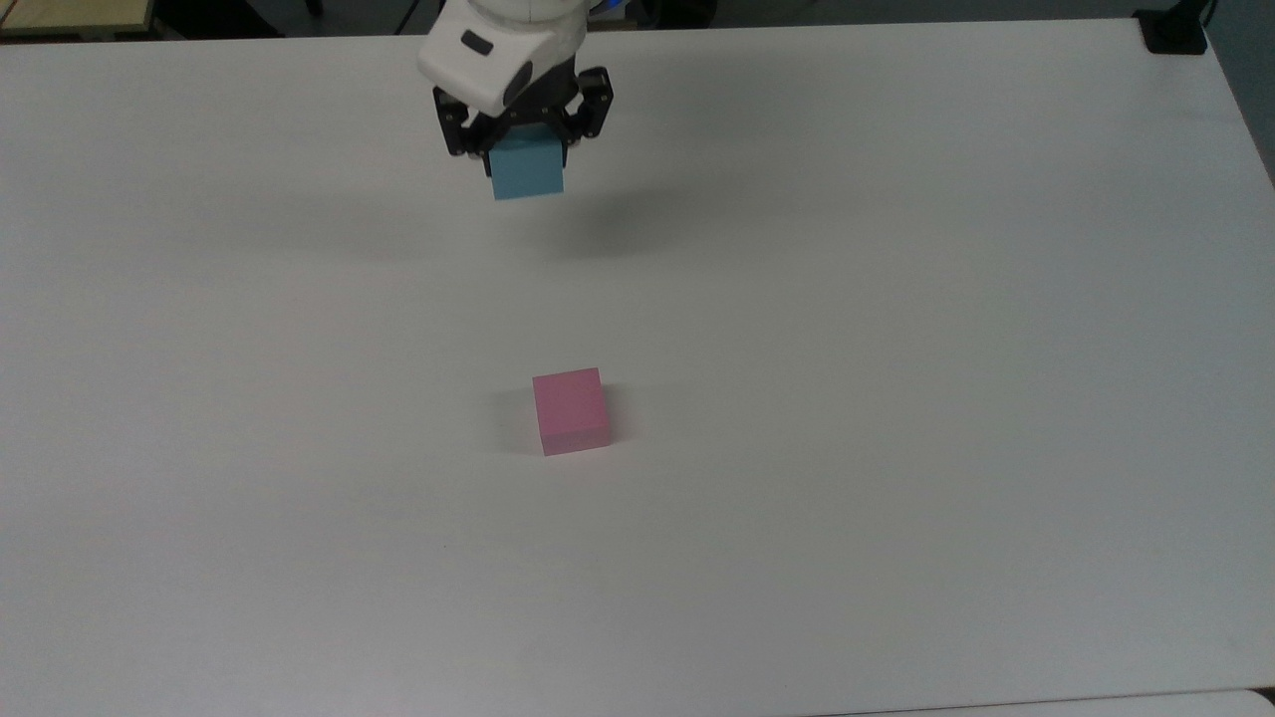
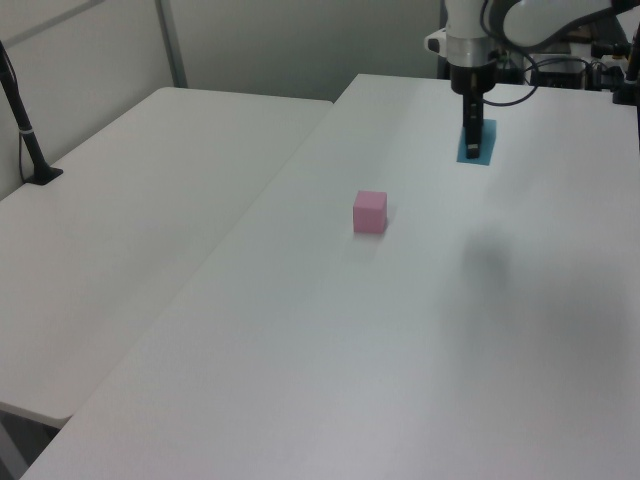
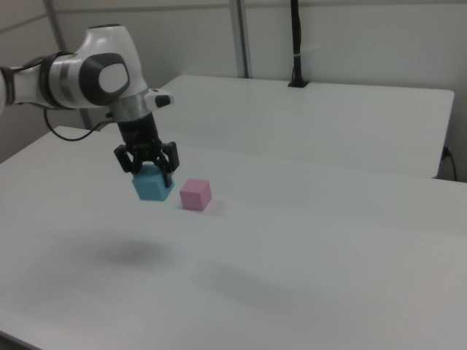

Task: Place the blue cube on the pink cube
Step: 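Lift the light-blue cube and carry it over the pink cube, then lower the light-blue cube onto the pink cube's top face, then open the gripper and raise it away from the stacked cubes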

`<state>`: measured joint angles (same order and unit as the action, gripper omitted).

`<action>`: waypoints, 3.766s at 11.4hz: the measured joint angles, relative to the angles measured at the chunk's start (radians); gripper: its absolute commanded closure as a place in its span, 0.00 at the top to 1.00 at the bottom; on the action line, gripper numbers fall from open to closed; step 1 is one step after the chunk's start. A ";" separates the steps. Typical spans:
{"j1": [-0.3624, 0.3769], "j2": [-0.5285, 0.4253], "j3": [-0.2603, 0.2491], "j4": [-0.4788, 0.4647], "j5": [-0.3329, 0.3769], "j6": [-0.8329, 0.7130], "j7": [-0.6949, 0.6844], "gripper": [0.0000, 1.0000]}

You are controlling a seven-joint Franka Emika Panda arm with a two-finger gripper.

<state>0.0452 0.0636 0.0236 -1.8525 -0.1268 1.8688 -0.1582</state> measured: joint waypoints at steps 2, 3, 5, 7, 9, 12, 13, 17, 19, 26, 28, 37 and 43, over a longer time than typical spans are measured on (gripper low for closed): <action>0.007 0.140 0.000 0.164 0.001 0.001 0.032 0.16; 0.009 0.223 0.000 0.252 0.001 0.001 0.048 0.17; 0.008 0.390 -0.002 0.420 0.001 0.002 0.066 0.18; 0.008 0.474 -0.003 0.526 0.001 0.002 0.081 0.19; 0.009 0.507 -0.003 0.576 0.001 0.002 0.089 0.20; 0.012 0.525 -0.001 0.583 0.001 0.002 0.089 0.24; 0.015 0.530 0.000 0.583 0.001 0.002 0.090 0.25; 0.023 0.540 0.000 0.583 0.001 0.017 0.116 0.28; 0.024 0.562 0.000 0.582 0.001 0.048 0.133 0.30; 0.024 0.577 0.000 0.580 0.000 0.055 0.141 1.00; 0.024 0.577 0.000 0.580 0.000 0.055 0.146 1.00; 0.002 0.080 -0.005 0.321 -0.008 -0.128 0.161 1.00; 0.007 -0.027 -0.008 0.215 0.035 -0.215 0.163 1.00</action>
<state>0.0522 0.0365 0.0153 -1.6376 -0.0914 1.6534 0.0046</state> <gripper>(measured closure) 0.000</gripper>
